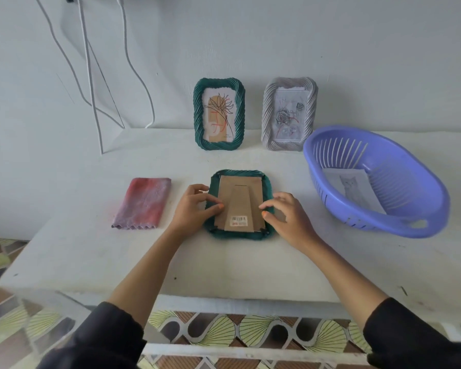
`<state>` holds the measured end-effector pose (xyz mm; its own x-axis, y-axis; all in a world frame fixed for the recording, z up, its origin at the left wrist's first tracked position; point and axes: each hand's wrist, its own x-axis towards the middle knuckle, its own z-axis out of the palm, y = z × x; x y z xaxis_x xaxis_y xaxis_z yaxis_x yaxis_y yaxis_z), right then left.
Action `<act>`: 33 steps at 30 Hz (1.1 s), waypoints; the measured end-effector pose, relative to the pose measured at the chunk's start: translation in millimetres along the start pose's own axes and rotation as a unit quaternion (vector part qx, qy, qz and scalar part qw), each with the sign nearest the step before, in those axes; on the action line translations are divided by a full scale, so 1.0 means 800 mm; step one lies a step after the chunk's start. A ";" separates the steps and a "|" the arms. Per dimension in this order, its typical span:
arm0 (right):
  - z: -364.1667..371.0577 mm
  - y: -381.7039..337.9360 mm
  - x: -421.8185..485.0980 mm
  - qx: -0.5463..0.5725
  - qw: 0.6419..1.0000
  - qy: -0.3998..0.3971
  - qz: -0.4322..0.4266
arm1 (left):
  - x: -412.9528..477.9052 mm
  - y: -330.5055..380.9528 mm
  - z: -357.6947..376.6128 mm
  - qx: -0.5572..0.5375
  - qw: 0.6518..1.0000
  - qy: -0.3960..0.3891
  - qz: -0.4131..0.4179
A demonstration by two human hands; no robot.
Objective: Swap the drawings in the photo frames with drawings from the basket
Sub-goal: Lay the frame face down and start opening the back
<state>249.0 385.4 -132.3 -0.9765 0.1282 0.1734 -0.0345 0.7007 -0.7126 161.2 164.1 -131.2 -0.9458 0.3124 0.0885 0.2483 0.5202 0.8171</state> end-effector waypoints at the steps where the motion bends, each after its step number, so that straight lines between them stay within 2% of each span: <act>1: -0.001 0.000 -0.009 0.006 1.000 -0.009 -0.003 | -0.008 0.000 -0.003 -0.003 1.000 -0.014 0.002; 9: -0.008 -0.001 -0.045 0.018 0.999 -0.044 -0.022 | -0.044 0.004 -0.025 0.002 0.993 -0.115 0.037; 19: -0.008 -0.003 -0.040 0.005 0.998 -0.061 -0.031 | -0.046 0.012 -0.023 0.009 0.993 -0.116 0.008; 33: -0.009 -0.004 -0.039 -0.028 0.996 -0.077 -0.036 | -0.048 0.010 -0.021 0.048 0.990 -0.128 0.016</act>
<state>281.4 384.1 -130.6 -0.9932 -0.0295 0.1130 -0.0974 0.7433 -0.6619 195.7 143.2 -118.6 -0.8560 0.5150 -0.0450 0.3067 0.5760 0.7578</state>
